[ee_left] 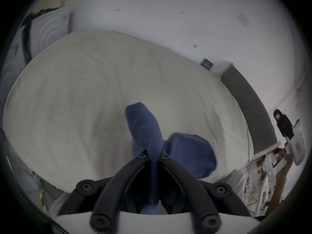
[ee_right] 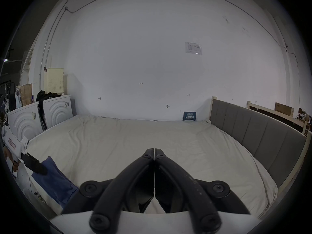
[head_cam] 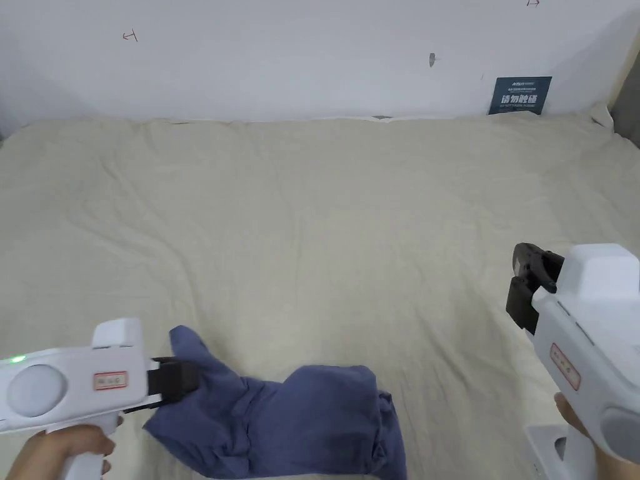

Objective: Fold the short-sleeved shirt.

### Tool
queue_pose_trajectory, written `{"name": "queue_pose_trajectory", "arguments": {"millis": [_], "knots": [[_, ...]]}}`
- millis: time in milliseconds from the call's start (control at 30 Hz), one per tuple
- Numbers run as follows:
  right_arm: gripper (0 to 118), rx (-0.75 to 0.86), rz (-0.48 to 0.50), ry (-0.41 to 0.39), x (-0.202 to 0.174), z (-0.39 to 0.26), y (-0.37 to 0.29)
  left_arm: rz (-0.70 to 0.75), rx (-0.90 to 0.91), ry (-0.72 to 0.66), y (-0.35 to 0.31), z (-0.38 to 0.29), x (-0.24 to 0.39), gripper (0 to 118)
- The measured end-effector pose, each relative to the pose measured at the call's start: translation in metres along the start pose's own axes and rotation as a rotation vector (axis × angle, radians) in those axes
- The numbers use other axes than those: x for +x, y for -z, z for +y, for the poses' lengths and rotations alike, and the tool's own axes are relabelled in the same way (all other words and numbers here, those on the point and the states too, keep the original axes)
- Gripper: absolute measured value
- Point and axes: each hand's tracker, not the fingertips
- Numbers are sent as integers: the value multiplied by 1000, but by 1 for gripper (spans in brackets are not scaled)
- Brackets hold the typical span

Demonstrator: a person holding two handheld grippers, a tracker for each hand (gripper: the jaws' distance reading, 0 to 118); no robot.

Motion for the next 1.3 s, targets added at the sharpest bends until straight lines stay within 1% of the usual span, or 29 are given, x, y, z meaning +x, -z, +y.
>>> {"name": "queue_pose_trajectory", "arguments": {"millis": [100,233,300,433,533,567,600,633,667,700,767,800,833,867,900,1067,1100,1133,1167,1200,1267,1300], "knots": [[3,2,-11,3,5,-2,-5,-96,-34,68,23,-2,40,8],[3,0,-32,12,15,-4,-10,-113,-109,75,69,-9,79,8],[3,-1,-44,13,20,-4,-13,-133,-158,103,94,-16,99,8],[3,-2,-75,10,30,-5,-18,-120,-245,126,142,-30,126,8],[3,-4,-93,17,37,-7,-22,-33,-273,172,168,-42,143,9],[3,-6,-97,19,39,-8,-23,-27,-267,182,171,-46,148,10],[3,-9,-102,20,40,-9,-24,-13,-268,224,175,-50,153,17],[3,-10,-106,21,41,-10,-25,-10,-276,238,178,-52,156,28],[3,-12,-109,23,43,-10,-25,-16,-273,235,178,-54,157,44],[3,-15,-110,25,43,-11,-25,-35,-272,233,176,-55,158,50],[3,-16,-111,28,44,-11,-27,-124,-258,195,167,-54,161,64],[3,-15,-112,31,45,-11,-27,-148,-230,178,159,-53,163,93],[3,-13,-112,34,45,-11,-27,-149,-190,172,152,-52,164,112],[3,-11,-112,38,45,-10,-28,-156,-138,178,142,-50,165,118],[3,-9,-110,40,45,-10,-28,-168,-80,185,132,-46,166,118],[3,6,-104,41,43,-6,-30,-85,139,248,89,-32,159,116],[3,9,-102,42,43,-5,-30,-54,188,260,83,-32,156,112],[3,9,-102,41,42,-5,-31,-25,222,269,78,-32,153,105],[3,12,-100,42,42,-5,-31,3,261,266,75,-33,150,92],[3,13,-98,43,42,-5,-31,33,294,266,73,-34,146,69],[3,13,-95,46,41,-5,-30,80,319,265,75,-39,139,19],[3,13,-94,47,41,-5,-30,74,313,267,78,-42,134,1]]}}
